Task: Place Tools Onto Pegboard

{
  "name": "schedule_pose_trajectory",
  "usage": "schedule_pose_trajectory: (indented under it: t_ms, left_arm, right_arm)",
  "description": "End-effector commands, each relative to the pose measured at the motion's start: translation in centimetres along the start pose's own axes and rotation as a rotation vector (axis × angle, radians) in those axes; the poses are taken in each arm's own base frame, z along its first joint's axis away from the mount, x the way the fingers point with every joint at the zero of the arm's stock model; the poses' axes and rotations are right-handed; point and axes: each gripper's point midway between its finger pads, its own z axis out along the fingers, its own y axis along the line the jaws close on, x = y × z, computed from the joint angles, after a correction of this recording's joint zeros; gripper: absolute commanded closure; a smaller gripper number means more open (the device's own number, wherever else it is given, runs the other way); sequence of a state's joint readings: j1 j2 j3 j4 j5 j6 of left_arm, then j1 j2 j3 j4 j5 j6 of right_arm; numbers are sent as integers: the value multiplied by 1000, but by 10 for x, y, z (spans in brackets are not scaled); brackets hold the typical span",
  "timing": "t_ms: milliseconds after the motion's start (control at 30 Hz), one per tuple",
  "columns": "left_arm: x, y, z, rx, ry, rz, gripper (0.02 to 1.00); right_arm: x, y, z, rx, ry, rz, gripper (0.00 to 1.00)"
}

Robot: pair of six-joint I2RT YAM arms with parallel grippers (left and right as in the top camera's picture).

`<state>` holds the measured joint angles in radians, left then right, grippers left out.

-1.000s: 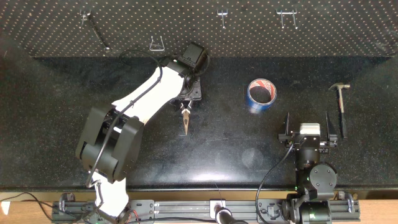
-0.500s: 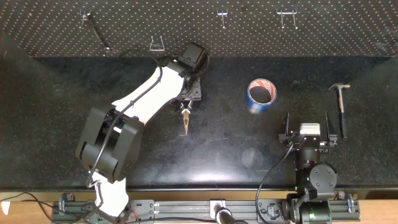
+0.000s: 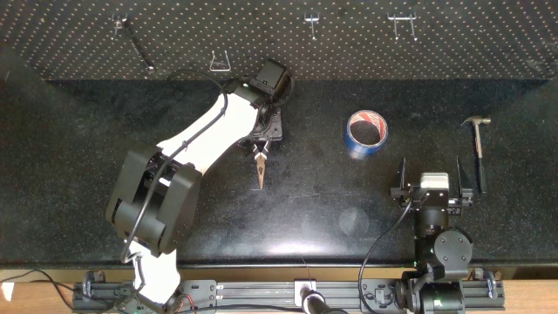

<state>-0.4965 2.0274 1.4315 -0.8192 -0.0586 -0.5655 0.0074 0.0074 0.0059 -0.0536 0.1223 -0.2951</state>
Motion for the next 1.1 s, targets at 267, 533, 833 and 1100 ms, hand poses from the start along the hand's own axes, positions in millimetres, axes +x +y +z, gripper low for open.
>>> schedule_pose_trajectory:
  t_ms: [267, 533, 833, 1100]
  left_arm:
    - [-35, 21, -91, 84, -192, -31, 989]
    - [-29, 64, -161, 97, -364, -29, 989]
    - [-60, 70, -190, 223, -853, -24, 989]
    - [-119, 86, -244, 211, -1195, -21, 989]
  right_arm:
    - [4, -3, 0, 19, 16, -11, 25]
    - [4, -3, 0, 19, 16, -11, 25]
    - [4, -3, 0, 19, 16, -11, 25]
    - [4, -3, 0, 19, 16, -10, 25]
